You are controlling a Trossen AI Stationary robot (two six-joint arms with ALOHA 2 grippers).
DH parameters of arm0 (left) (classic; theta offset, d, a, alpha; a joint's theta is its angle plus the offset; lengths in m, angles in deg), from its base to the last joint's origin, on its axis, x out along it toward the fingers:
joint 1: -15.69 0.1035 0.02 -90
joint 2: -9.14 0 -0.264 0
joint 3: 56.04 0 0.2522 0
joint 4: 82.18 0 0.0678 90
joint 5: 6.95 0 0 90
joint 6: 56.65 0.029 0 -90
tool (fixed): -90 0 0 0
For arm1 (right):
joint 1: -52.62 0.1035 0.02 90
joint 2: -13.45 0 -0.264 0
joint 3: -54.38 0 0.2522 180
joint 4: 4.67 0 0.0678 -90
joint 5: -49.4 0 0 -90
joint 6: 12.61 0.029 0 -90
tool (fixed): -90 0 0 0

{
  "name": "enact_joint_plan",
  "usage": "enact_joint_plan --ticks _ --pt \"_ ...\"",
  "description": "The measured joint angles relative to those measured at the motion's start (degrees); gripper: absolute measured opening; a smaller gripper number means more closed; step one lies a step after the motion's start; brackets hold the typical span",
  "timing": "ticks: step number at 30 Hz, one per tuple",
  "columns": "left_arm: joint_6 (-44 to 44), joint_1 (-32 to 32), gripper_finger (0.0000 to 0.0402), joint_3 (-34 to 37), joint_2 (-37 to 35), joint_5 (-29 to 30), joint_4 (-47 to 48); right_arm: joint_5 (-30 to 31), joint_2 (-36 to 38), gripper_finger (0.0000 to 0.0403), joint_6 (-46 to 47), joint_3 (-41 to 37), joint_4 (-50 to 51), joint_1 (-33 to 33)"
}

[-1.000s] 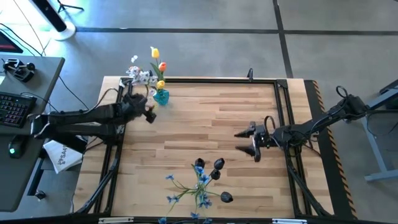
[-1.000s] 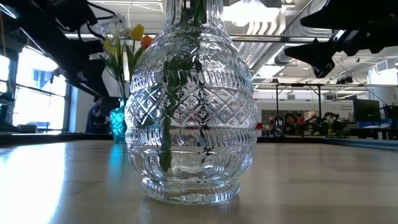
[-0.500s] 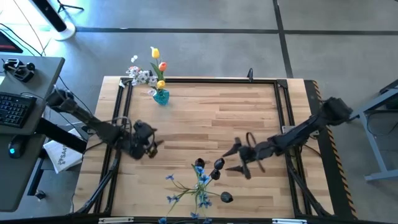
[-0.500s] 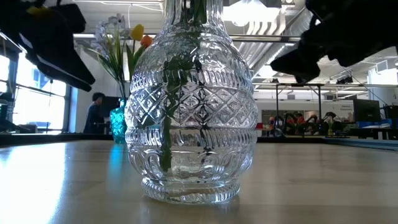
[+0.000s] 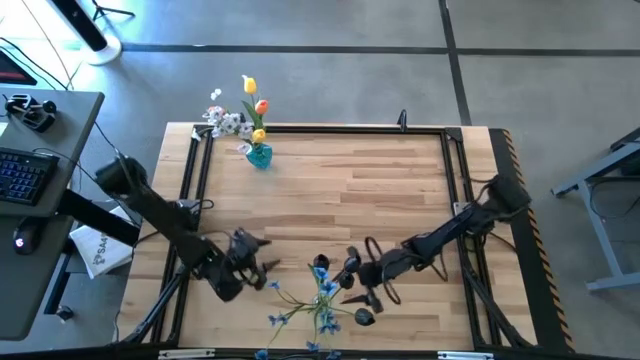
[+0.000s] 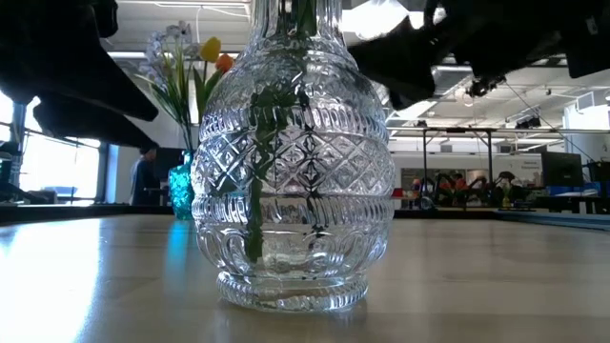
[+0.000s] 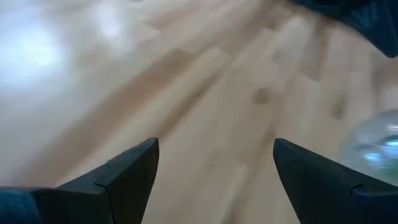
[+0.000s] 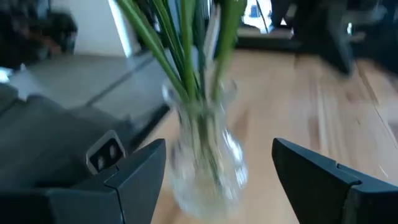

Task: Sort flowers into vase by color
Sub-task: Move the transparent vase to the top right of the table

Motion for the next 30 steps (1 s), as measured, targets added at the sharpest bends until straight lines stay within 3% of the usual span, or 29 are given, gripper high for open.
enact_joint_plan --ticks 5,13,23,30 --pt "3.9 -0.9 0.0305 -2.8 10.1 1.6 -14.6 -0.4 -6.8 0.0291 0.2 4.9 -4.6 0.5" --pt "8.5 -0.7 0.0305 -12.2 21.0 2.7 -18.0 -4.0 -14.1 0.0291 3.1 12.7 -3.5 0.7" --pt "8.4 -0.8 0.0305 -16.3 25.3 3.1 -17.9 -3.5 -15.2 0.0288 0.9 16.3 -1.0 0.5" --pt "10.4 -0.6 0.0305 -16.3 25.1 4.7 -18.0 -3.5 -15.2 0.022 0.1 16.3 0.0 0.1"
